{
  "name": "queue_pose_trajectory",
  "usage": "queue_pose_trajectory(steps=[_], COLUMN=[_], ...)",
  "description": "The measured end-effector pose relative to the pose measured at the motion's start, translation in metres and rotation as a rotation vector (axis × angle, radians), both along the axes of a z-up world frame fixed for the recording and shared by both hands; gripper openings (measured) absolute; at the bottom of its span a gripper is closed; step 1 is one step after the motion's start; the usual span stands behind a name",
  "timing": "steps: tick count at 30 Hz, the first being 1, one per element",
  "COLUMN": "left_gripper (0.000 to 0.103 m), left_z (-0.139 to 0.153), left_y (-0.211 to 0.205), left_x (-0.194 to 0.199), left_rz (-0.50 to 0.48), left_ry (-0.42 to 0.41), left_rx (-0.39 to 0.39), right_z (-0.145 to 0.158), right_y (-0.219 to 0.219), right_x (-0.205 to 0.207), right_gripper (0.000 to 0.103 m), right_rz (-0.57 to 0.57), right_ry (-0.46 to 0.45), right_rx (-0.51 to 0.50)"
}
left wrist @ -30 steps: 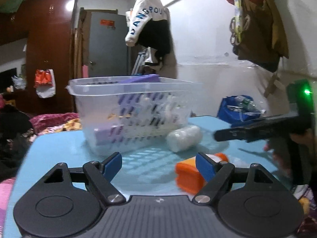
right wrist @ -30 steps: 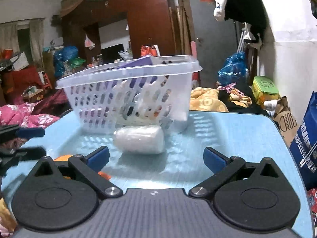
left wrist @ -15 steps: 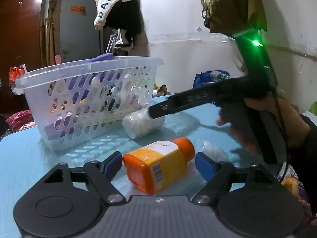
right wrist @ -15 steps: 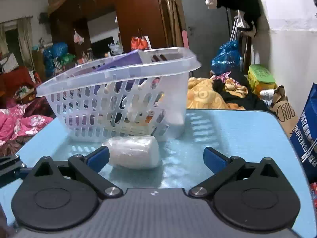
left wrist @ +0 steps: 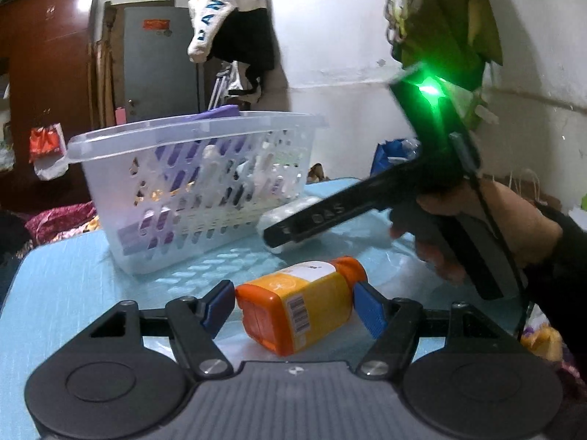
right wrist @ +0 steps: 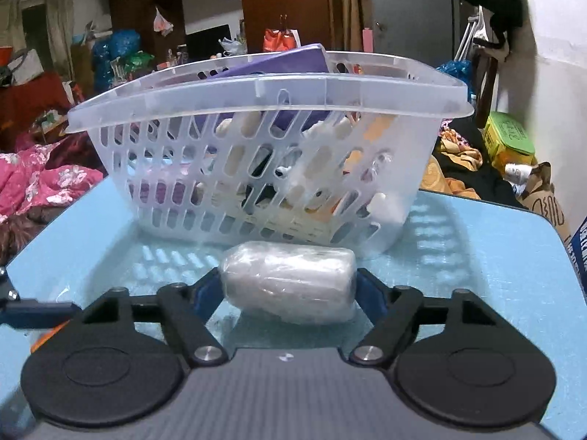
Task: Organize objects
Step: 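Grasp the orange pill bottle with the left gripper while the right gripper grasps the white roll, then carry the pill bottle with the left gripper into the basket while the right gripper carries the roll there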
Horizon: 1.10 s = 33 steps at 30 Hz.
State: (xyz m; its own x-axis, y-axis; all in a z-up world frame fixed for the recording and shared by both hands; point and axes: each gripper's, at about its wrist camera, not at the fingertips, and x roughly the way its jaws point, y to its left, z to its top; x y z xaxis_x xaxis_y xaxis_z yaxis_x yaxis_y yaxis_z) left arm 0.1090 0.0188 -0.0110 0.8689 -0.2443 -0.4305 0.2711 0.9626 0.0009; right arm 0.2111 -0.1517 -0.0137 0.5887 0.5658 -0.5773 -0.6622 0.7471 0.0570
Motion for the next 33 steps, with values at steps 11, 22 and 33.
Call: queue_pose_trajectory(steps=[11,22,33], left_gripper=[0.074,0.074,0.074], left_z=[0.017,0.106,0.125], left_y=[0.021,0.045,0.063], left_x=[-0.015,0.009,0.12], left_rz=[0.045,0.146,0.288], left_ry=[-0.132,-0.275,-0.082], left_rx=[-0.101,-0.124,-0.035], right_z=[0.042,0.109,0.101], right_y=[-0.058,-0.049,0.006], right_x=[-0.039,-0.035,0.046], right_gripper=[0.075,0.075,0.075], right_rz=[-0.031,-0.04,-0.067], right_ry=[-0.185,-0.371,-0.278], right_rx=[0.12,0.214,0.125])
